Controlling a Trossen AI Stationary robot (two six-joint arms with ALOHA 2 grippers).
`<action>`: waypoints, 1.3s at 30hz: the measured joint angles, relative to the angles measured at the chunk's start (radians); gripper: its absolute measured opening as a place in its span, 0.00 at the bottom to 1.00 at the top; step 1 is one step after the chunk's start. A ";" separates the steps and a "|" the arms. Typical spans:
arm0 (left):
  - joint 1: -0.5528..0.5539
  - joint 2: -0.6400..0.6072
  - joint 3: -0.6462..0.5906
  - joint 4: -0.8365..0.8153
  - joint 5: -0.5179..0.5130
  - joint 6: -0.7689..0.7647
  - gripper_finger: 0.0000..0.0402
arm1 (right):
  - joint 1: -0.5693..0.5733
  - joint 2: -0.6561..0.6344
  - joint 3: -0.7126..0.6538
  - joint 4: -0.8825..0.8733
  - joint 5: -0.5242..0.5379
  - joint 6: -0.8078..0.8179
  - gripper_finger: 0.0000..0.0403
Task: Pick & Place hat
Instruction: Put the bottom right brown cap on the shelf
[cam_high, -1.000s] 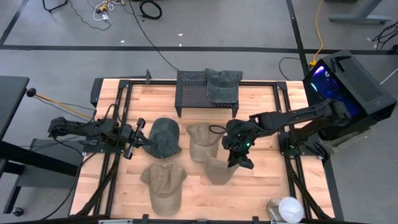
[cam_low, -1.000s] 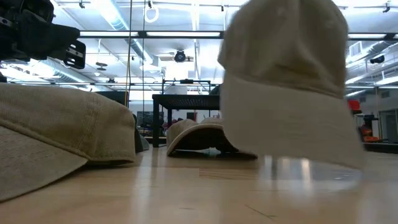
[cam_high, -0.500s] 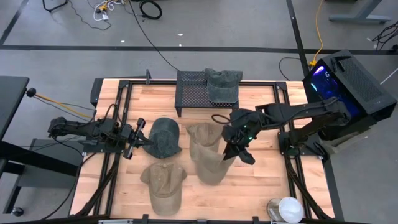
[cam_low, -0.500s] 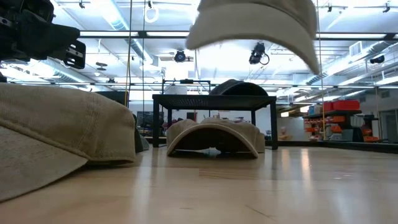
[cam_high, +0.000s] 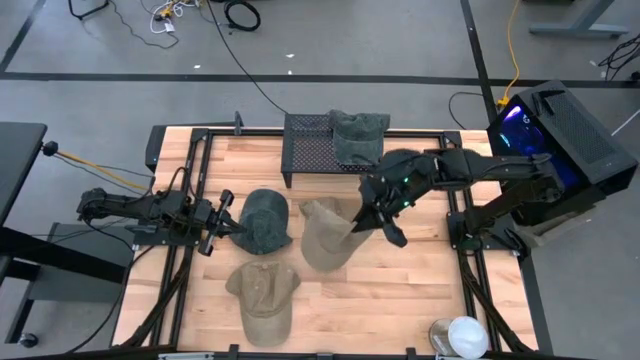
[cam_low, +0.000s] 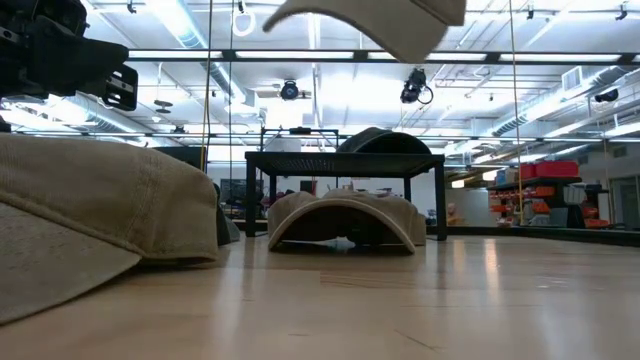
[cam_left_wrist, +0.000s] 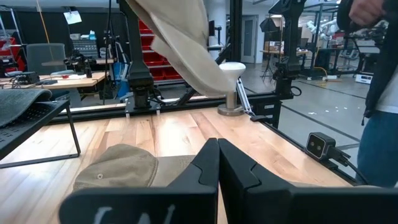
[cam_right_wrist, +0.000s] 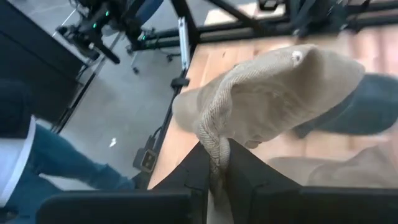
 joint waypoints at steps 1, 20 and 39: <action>0.000 0.000 0.000 0.000 0.000 0.000 0.01 | -0.007 0.000 0.015 -0.004 0.000 -0.007 0.09; 0.000 0.000 0.000 0.000 0.000 0.000 0.01 | -0.100 0.000 0.172 -0.008 0.105 -0.099 0.09; 0.000 0.000 0.000 0.000 0.000 0.000 0.01 | -0.100 0.000 0.172 0.020 0.145 -0.138 0.09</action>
